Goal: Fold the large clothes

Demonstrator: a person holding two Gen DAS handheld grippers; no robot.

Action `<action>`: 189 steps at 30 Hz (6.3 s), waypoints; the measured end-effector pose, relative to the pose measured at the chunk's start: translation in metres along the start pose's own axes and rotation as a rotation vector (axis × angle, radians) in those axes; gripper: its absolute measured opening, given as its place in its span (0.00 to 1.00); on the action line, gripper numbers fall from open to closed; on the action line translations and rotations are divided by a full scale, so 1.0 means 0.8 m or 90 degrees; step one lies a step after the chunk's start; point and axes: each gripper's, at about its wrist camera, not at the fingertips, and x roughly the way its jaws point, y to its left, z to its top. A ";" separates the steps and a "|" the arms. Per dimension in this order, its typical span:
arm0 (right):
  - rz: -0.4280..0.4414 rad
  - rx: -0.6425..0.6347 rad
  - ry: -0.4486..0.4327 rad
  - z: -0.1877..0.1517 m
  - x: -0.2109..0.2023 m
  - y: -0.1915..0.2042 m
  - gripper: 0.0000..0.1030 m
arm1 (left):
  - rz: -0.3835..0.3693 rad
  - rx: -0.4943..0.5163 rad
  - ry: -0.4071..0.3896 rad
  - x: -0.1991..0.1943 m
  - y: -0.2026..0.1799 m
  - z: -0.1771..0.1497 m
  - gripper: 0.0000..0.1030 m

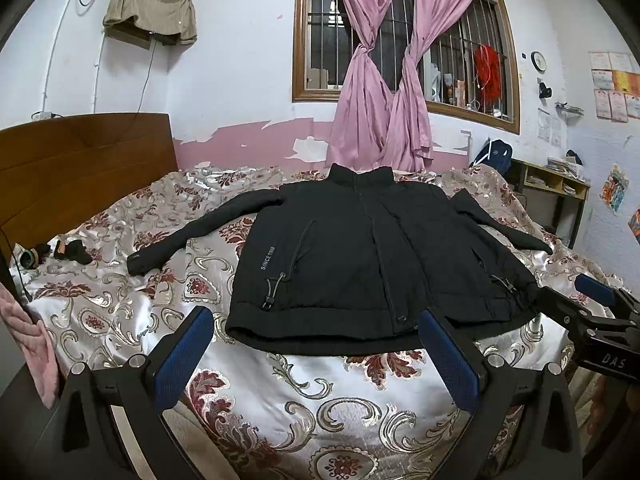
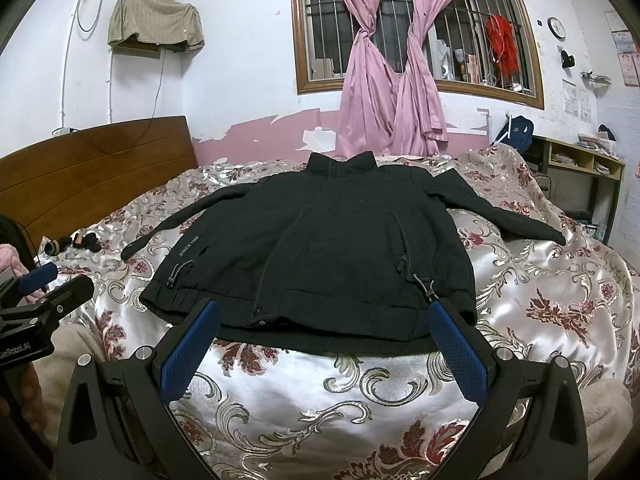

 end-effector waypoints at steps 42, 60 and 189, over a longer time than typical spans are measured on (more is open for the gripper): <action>-0.009 0.026 0.021 -0.005 0.021 -0.011 0.99 | -0.004 0.036 0.063 0.050 -0.024 0.008 1.00; -0.095 0.112 0.082 0.082 0.138 -0.167 0.99 | -0.065 0.054 0.134 0.197 -0.077 0.091 1.00; 0.251 -0.195 0.254 0.218 0.551 0.032 0.59 | -0.337 -0.452 0.304 0.660 0.097 0.184 0.75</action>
